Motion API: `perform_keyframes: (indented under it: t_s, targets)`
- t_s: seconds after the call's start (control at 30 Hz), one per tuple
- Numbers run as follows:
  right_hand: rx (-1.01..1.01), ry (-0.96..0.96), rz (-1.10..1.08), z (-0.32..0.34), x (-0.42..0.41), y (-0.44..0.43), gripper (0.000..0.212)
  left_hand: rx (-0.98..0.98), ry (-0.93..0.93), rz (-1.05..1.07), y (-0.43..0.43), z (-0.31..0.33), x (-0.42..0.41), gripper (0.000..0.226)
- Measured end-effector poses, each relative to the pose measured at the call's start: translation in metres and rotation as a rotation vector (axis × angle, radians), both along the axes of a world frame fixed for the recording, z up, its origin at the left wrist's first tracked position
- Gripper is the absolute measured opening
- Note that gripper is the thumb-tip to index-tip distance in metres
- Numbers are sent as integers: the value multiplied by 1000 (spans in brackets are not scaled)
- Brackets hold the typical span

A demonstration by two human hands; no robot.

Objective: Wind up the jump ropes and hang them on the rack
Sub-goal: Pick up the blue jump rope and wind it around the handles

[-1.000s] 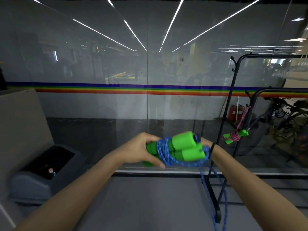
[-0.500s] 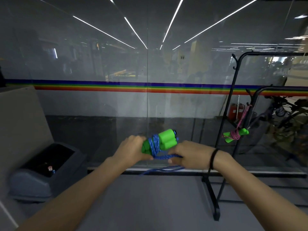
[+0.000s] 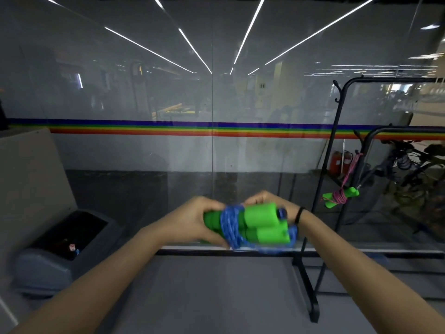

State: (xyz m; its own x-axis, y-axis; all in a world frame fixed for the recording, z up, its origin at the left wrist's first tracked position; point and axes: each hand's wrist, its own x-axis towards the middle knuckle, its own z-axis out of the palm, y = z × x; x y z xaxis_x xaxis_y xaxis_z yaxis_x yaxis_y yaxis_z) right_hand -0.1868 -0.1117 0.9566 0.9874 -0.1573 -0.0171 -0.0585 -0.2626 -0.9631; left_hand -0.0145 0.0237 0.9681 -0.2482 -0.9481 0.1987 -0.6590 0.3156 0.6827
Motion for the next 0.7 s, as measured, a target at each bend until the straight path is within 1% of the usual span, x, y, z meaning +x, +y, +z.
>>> perform_keyframes:
  t_s: [0.03, 0.07, 0.1, 0.13, 0.17, 0.2, 0.27, 0.3, 0.37, 0.4, 0.47, 0.5, 0.53, 0.6, 0.63, 0.7]
  targets:
    - [143, -5, 2, -8, -1, 2, 40, -23, 181, 52, -1, 2, 3, 31]
    - [110, 16, -145, -13, -3, 7, 48, -39, 336, 125, -4, 3, 7, 30]
    - [-55, 23, -343, -19, -5, 8, 50, -45, 454, 204, -7, 4, 9, 27]
    - [-207, 23, -481, -24, -6, 8, 48, -43, 532, 280, -11, 5, 11, 24]
    - [-269, 13, -535, -27, -6, 11, 46, -56, 535, 359, -16, 3, 11, 21]
    - [-338, 16, -536, -27, -6, 13, 44, -99, 450, 452, -20, 0, 13, 21]
    - [-613, 97, -481, -23, -5, 20, 38, -202, 129, 638, -27, -9, 17, 32]
    - [-759, 159, -444, -19, -3, 24, 35, -218, -11, 679, -28, -12, 17, 41]
    - [-993, 259, -376, -12, -3, 31, 29, -157, -221, 670, -30, -18, 12, 56]
    - [-1063, 317, -350, -6, -3, 35, 28, -126, -369, 662, -31, -22, 9, 60]
    - [-1147, 377, -287, 8, -5, 43, 29, -86, -693, 630, -31, -29, 5, 65]
    - [-1175, 388, -258, 15, -6, 45, 30, -62, -796, 580, -30, -31, 5, 66]
    - [-1192, 393, -225, 24, -8, 47, 30, -30, -857, 506, -27, -34, 5, 66]
    - [-1198, 383, -174, 37, -11, 44, 29, 11, -890, 335, -22, -37, 6, 60]
    - [-1187, 354, -160, 42, -11, 40, 28, 13, -885, 255, -19, -37, 5, 53]
    - [-1092, 287, -166, 48, -13, 30, 25, 9, -829, 131, -14, -34, 2, 44]
